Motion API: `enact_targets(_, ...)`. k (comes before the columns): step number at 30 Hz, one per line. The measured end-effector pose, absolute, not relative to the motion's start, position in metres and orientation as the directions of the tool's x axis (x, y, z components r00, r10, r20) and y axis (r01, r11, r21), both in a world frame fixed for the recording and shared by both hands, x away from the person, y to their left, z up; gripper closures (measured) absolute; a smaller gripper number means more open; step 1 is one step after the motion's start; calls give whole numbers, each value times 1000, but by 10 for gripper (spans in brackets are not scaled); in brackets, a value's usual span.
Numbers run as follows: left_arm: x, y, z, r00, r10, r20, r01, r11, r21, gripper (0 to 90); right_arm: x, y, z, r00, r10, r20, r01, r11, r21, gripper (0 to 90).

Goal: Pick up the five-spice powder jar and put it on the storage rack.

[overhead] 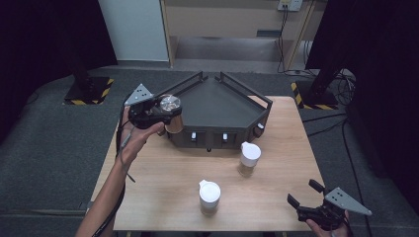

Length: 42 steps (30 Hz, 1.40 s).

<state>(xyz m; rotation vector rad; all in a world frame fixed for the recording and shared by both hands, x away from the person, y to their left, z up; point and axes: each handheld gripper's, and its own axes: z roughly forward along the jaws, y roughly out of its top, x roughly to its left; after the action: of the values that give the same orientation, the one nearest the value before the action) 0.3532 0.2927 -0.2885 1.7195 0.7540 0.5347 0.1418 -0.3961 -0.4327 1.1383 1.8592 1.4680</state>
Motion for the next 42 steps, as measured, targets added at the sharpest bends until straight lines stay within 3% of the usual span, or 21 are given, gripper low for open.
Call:
enact_targets(22,403,249,-288,557,831,-13,247,-150,957,332,143,-398,-434,-524,844,112,299,60,952,11)
enact_targets(42,422,236,-320,464,885,-39,294,-112,949,332,143,-400,-434,-531,838,122,300,51,952,12)
